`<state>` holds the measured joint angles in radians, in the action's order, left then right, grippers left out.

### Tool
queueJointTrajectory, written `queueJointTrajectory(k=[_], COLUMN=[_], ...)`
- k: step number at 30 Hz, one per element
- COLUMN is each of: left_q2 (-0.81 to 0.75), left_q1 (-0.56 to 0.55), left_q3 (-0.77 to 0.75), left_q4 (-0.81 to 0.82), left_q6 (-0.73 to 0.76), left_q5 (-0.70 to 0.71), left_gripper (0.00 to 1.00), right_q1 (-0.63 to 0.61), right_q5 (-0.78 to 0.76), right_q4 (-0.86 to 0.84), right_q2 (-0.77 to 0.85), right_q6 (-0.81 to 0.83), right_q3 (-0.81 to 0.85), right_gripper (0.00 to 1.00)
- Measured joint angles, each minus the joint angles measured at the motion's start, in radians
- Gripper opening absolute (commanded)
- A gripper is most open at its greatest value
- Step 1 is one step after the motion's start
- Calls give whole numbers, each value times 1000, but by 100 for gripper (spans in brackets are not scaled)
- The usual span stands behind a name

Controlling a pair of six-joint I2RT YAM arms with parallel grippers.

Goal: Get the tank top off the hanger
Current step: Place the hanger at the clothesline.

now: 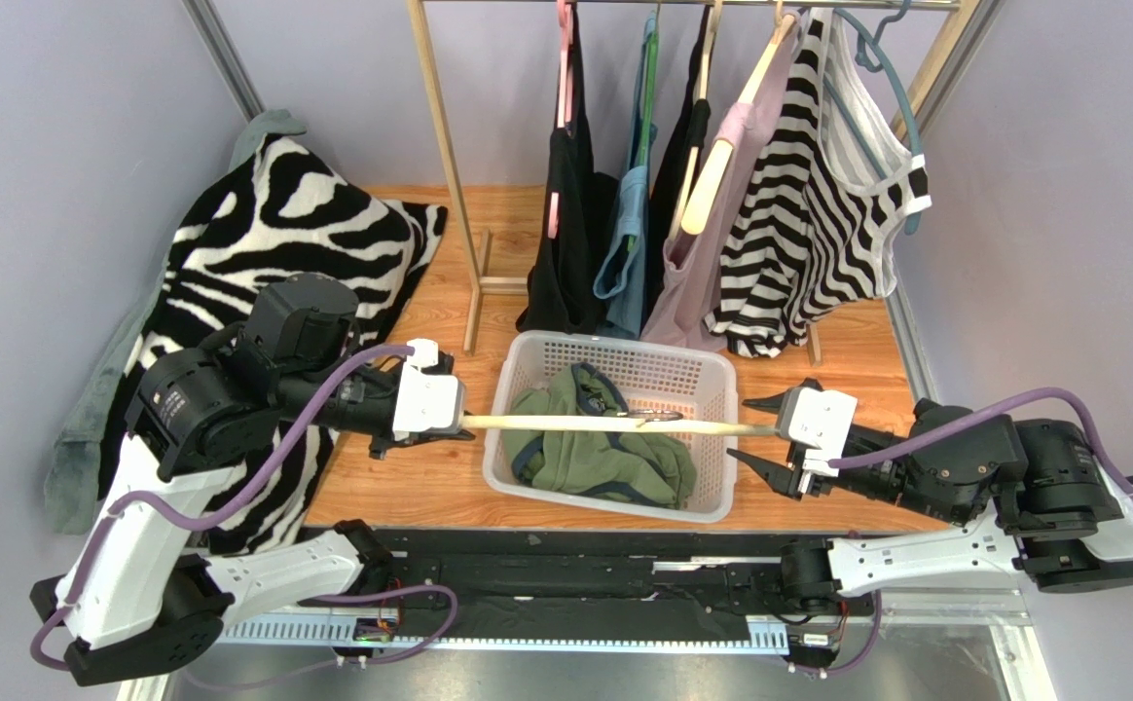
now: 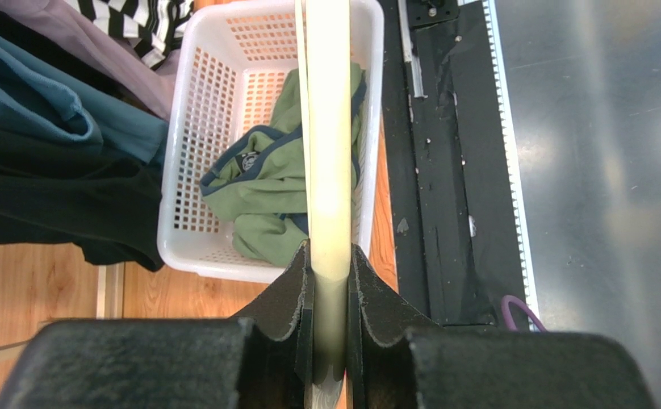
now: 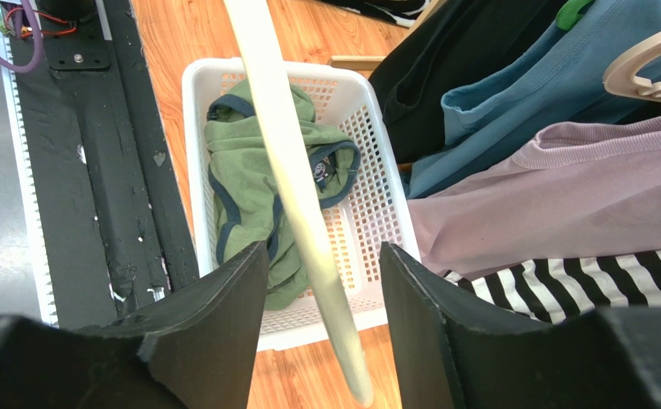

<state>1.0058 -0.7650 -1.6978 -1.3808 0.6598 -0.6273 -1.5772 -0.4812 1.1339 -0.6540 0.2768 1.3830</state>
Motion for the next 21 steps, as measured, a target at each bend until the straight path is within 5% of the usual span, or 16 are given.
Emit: queueJointTrajectory(k=[2,3,5,9,15,21], left_q2=[1,3,8,23,61,61], left_q1=[0,0,-1,6,5,0], left_q3=[-6,-8,-14,-30,-110,-227], left_q4=[0,0,1,-5,-32,12], left_q6=[0,0,-1,-27,-62,-128], left_q5=[-12,-17,-27,-6,37,228], left_gripper=[0,0,0,0,52,82], right_q1=[0,0,0,-10,-10,-8], right_q5=[-2,-4,-10,29,7,-71], right_q4=[2,3,6,50,87,192], right_q2=[-2,-2,-2,-13,-79,-353], right_q6=[0,-1,-1,12,-48,-230], right_q3=[0,0,0,4,90,411], right_gripper=[41,22,2,0,0,0])
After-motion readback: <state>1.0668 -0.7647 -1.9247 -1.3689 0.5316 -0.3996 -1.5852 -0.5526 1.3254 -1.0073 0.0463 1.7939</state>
